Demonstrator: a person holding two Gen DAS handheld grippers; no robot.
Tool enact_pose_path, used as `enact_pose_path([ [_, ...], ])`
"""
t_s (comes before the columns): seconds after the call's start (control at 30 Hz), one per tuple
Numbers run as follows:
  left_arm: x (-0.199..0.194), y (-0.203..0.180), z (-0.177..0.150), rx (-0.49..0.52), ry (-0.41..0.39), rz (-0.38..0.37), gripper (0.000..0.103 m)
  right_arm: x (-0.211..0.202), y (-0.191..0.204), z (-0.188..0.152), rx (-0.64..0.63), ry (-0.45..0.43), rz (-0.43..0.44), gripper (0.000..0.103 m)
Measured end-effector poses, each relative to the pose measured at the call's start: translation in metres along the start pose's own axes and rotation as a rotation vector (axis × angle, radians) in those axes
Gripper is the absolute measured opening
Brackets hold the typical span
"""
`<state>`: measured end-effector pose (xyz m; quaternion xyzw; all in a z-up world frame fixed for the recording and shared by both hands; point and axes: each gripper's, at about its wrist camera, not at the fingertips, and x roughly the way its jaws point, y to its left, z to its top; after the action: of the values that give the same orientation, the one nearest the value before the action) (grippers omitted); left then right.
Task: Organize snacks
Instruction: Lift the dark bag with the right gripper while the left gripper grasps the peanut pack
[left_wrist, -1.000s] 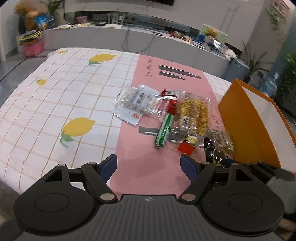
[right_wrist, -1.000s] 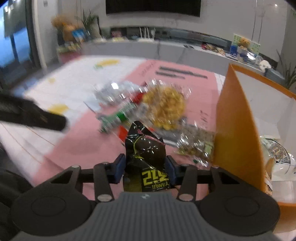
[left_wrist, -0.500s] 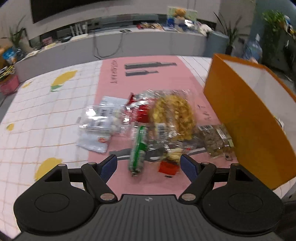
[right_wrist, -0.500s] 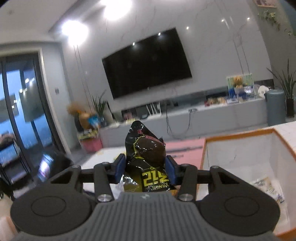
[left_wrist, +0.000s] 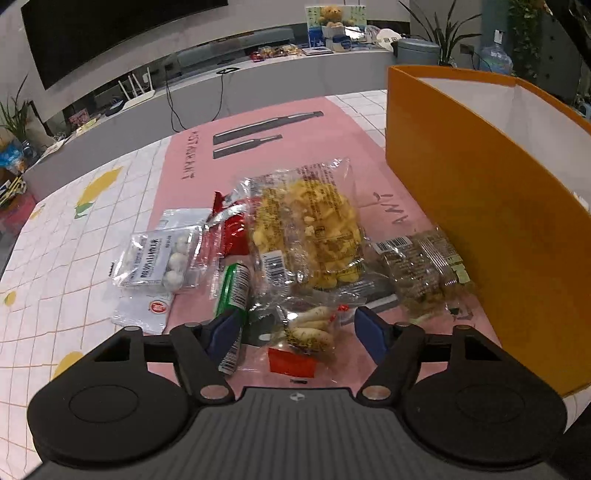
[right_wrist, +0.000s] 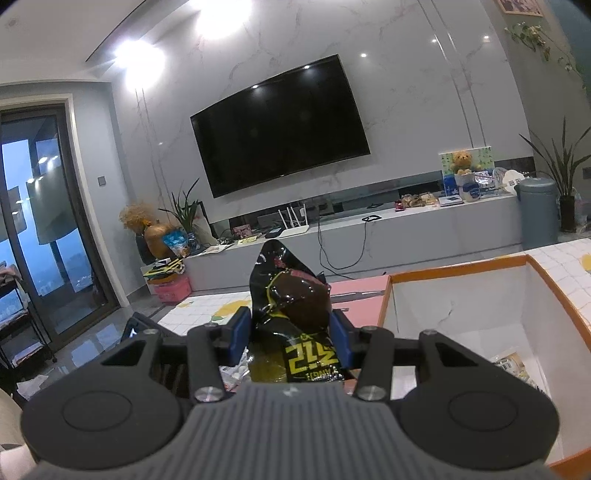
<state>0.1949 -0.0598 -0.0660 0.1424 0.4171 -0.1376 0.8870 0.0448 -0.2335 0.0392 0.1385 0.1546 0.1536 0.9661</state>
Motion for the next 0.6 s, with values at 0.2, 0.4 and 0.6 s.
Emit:
enact_pose_path([
  [0.2,0.005,0.000,-0.003,-0.009,0.017,-0.017,0.058,0.005,0.003,0.003,0.008,0.018,-0.007,0.046],
  [0.4,0.004,0.009,-0.005,-0.070,0.020,-0.052,0.047,0.008,0.001,0.003,0.012,0.030,-0.007,0.046],
  [0.6,-0.016,0.011,0.000,-0.085,-0.039,-0.094,0.046,0.010,-0.004,0.009,0.008,0.032,-0.017,0.046],
])
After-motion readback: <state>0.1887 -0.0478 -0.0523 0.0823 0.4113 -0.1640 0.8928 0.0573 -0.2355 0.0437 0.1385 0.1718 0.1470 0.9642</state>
